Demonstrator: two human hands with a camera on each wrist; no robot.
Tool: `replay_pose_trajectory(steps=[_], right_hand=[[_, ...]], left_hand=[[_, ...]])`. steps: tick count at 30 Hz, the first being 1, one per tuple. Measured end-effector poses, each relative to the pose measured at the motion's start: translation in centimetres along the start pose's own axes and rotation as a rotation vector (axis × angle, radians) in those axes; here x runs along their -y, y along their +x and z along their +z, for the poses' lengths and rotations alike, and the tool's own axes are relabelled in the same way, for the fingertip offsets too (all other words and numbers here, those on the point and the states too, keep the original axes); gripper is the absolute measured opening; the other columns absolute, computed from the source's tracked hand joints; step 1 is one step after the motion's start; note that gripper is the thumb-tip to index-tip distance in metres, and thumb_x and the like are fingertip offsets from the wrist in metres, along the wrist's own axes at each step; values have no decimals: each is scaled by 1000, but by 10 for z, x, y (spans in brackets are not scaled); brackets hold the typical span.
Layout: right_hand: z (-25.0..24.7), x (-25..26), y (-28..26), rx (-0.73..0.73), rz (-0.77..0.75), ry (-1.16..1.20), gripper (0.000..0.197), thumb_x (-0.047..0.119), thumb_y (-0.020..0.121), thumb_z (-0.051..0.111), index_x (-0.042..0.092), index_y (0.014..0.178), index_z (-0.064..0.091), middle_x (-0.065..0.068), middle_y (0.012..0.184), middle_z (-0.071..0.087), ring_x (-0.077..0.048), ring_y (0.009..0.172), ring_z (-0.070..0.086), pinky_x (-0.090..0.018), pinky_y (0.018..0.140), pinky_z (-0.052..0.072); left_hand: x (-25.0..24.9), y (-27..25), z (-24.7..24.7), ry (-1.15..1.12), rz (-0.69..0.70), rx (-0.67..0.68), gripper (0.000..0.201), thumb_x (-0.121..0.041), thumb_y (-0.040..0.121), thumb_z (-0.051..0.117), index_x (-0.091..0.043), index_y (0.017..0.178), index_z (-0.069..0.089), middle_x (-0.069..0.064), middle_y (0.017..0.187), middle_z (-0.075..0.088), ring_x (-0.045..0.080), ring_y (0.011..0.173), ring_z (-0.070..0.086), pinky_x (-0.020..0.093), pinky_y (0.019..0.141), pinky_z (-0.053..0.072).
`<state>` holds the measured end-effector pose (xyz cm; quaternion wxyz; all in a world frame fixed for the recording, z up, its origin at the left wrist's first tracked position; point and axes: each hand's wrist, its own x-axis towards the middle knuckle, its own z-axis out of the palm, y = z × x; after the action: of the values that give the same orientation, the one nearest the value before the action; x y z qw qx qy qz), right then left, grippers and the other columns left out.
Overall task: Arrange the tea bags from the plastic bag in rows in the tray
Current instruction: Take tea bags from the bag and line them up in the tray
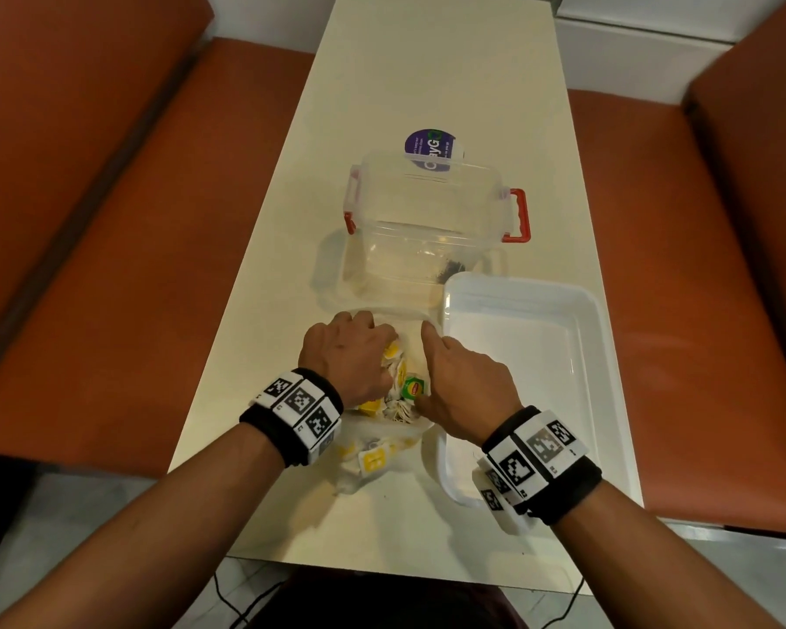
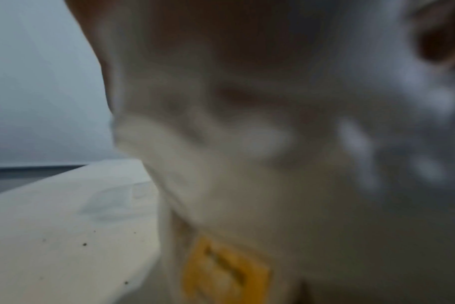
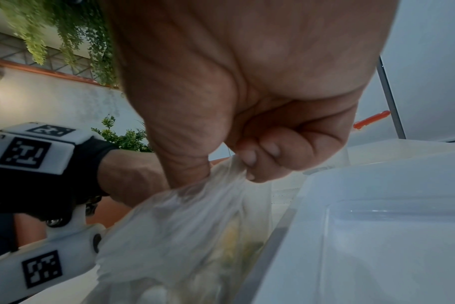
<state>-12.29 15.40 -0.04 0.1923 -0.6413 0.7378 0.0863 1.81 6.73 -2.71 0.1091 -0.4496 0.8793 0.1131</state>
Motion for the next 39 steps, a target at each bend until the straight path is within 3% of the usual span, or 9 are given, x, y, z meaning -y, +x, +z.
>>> replay_pose_trajectory(steps=[6, 11, 14, 23, 28, 33, 36, 39], right_hand=[[0, -1, -1, 8, -11, -4, 86, 39, 92, 64, 15, 156, 12, -6, 123, 55, -31, 95, 64, -34, 62, 40], [-3, -2, -3, -3, -5, -10, 84, 39, 91, 66, 16, 154, 16, -5, 120, 56, -30, 91, 64, -35, 61, 42], [-1, -1, -2, -8, 1, -8, 81, 39, 90, 65, 16, 153, 19, -4, 116, 57, -29, 88, 64, -34, 60, 42], [2, 0, -1, -13, -6, 21, 83, 38, 91, 63, 18, 156, 14, -4, 120, 57, -30, 92, 64, -35, 64, 44], [4, -5, -4, -8, -10, 33, 81, 39, 92, 62, 19, 155, 15, -4, 120, 57, -30, 93, 64, -37, 68, 49], [4, -6, -4, -3, -8, 49, 83, 39, 91, 63, 20, 155, 15, -3, 120, 56, -29, 92, 63, -34, 65, 46], [4, -7, -4, -10, -16, 61, 82, 37, 91, 64, 19, 155, 16, -3, 119, 56, -29, 90, 63, -34, 63, 44], [3, -8, -5, -3, -14, 61, 84, 37, 91, 65, 18, 156, 15, -4, 120, 56, -30, 92, 63, -33, 64, 42]], left_hand=[[5, 6, 0, 23, 30, -4, 44, -41, 93, 56, -40, 137, 52, -2, 126, 57, 25, 116, 54, 37, 84, 46], [11, 3, 3, -12, 47, -101, 30, -38, 94, 49, -29, 117, 65, -2, 116, 58, 23, 101, 59, 33, 69, 44], [18, 0, 7, -68, 49, -102, 27, -40, 93, 54, -29, 116, 64, -5, 117, 59, 23, 100, 60, 34, 72, 50], [26, -1, 10, -139, 87, -133, 24, -33, 94, 54, -25, 114, 65, -4, 114, 63, 24, 101, 61, 34, 71, 48], [29, -4, 2, -114, 233, -95, 41, -33, 86, 59, -33, 127, 54, -6, 119, 61, 22, 97, 60, 32, 68, 48], [17, 0, -6, 86, 310, -25, 47, -43, 91, 50, -39, 138, 48, -7, 127, 57, 21, 108, 55, 33, 76, 42], [5, 3, -3, 150, 270, -5, 51, -49, 91, 49, -33, 139, 47, -3, 128, 56, 23, 110, 55, 34, 76, 38], [-4, 8, 0, 143, 197, 20, 46, -41, 92, 54, -29, 136, 47, -2, 124, 57, 24, 108, 58, 34, 75, 37]])
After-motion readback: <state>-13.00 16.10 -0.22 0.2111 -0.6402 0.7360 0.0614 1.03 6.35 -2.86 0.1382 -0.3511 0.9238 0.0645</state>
